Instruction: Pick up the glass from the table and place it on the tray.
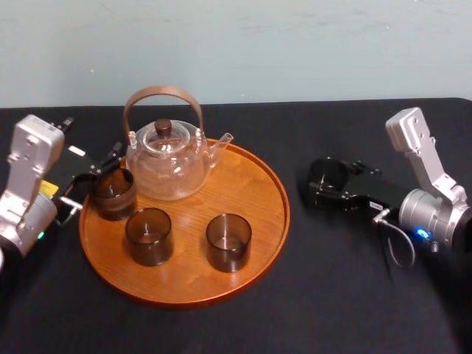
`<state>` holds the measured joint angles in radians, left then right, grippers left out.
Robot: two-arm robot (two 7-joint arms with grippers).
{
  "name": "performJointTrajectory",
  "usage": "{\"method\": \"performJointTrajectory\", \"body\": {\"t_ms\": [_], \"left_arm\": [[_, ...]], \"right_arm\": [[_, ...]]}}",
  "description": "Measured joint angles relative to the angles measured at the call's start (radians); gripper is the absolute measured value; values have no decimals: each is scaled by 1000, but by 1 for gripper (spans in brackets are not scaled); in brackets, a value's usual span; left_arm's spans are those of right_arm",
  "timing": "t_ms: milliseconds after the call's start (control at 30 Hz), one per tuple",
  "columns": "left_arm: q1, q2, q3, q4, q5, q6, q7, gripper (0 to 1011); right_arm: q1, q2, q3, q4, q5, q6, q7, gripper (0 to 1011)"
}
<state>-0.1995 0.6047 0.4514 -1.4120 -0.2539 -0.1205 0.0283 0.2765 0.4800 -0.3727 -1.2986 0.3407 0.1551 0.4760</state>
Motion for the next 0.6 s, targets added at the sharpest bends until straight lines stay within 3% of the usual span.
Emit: {"method": "performJointTrajectory", "body": {"t_ms": [300, 600], "left_arm": [[0, 0, 0, 0, 0, 0, 0, 1001], [0, 0, 0, 0, 0, 0, 0, 1001]], "right_arm": [[4, 20, 7, -43, 22, -11, 33, 900], [50, 27, -24, -57, 30, -31, 79, 900]]}}
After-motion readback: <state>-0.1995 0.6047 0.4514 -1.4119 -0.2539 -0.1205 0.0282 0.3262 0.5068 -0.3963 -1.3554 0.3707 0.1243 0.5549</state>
